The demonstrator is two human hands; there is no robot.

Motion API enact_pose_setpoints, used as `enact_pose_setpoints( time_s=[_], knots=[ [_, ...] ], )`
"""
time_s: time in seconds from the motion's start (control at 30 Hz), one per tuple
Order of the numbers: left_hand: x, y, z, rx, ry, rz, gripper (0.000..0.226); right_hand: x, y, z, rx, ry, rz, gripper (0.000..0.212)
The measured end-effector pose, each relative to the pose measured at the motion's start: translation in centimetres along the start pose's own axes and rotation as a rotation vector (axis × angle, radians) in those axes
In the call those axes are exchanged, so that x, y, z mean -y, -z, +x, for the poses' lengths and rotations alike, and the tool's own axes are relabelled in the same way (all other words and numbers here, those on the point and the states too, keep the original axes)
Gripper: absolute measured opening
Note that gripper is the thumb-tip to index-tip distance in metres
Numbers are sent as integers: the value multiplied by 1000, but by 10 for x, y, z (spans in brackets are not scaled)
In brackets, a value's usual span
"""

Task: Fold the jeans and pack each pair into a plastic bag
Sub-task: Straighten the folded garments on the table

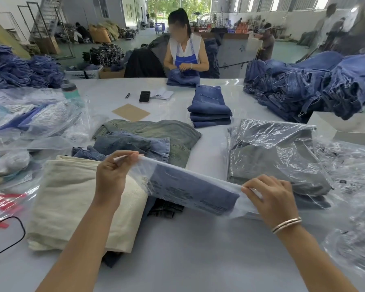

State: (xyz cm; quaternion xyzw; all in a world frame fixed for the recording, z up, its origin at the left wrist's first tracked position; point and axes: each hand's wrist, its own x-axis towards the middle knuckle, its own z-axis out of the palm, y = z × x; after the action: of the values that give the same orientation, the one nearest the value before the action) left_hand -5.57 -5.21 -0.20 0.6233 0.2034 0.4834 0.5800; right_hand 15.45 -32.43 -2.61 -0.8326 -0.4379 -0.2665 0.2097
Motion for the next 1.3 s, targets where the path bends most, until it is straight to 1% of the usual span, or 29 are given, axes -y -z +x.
enact_pose_setpoints(
  time_s=[0.07, 0.13, 0.2, 0.23, 0.27, 0.33, 0.4, 0.43, 0.47, 0.5, 0.57, 0.63, 0.67, 0.7, 0.73, 0.77, 0.8, 0.83, 0.87, 0.93, 1.03, 1.2, 1.3],
  knots=[
    [5, 7, -5, -33, 29, -14, 10, -19, 5, -7, 6, -52, 18, 32],
    [10, 11, -13, -18, 55, -3, 3, -33, 7, -12, 2, -57, 84, 27],
    [13, 13, -21, 13, 127, -54, 8, -38, 5, -16, 12, -62, 276, 15],
    [15, 15, -24, 45, 180, -91, 8, -40, 3, -19, 33, -103, 412, 13],
    [18, 19, -28, 103, 244, -115, 8, -40, 1, -22, 70, -171, 546, 13],
    [26, 30, -35, 301, 419, -66, 9, -38, -8, -30, 175, -322, 760, 12],
    [39, 38, -44, 491, 610, 107, 6, -26, -23, -39, 243, -478, 914, 19],
    [46, 39, -48, 555, 666, 229, 6, -18, -33, -44, 264, -553, 955, 23],
    [54, 38, -52, 590, 683, 345, 7, -9, -42, -47, 291, -608, 961, 26],
    [61, 36, -55, 608, 676, 430, 9, 0, -51, -50, 331, -640, 932, 28],
    [72, 26, -61, 613, 665, 493, 12, 14, -72, -59, 468, -658, 814, 27],
    [83, 14, -67, 595, 608, 592, 11, 24, -89, -65, 630, -634, 696, 18],
    [94, 9, -71, 625, 543, 709, 24, 29, -95, -67, 701, -609, 634, 8],
    [105, 3, -76, 693, 499, 852, 47, 35, -101, -69, 771, -561, 565, 6],
    [115, -4, -81, 754, 490, 982, 71, 40, -109, -71, 834, -476, 482, 23],
    [126, -11, -87, 800, 505, 1078, 90, 45, -117, -74, 895, -380, 398, 41],
    [137, -18, -93, 834, 522, 1139, 103, 52, -124, -75, 924, -317, 324, 56],
    [148, -24, -100, 855, 527, 1183, 110, 58, -131, -76, 944, -290, 269, 63],
    [157, -29, -107, 866, 516, 1217, 114, 63, -137, -78, 971, -286, 223, 66],
    [172, -36, -122, 852, 492, 1284, 116, 69, -151, -88, 1035, -273, 122, 68],
    [184, -42, -133, 765, 485, 1360, 111, 67, -167, -105, 1079, -259, 6, 72],
    [196, -42, -132, 708, 427, 1406, 108, 64, -178, -110, 1054, -266, 0, 73],
    [199, -42, -132, 690, 428, 1406, 108, 63, -182, -108, 1055, -256, -4, 72]
  ],
)
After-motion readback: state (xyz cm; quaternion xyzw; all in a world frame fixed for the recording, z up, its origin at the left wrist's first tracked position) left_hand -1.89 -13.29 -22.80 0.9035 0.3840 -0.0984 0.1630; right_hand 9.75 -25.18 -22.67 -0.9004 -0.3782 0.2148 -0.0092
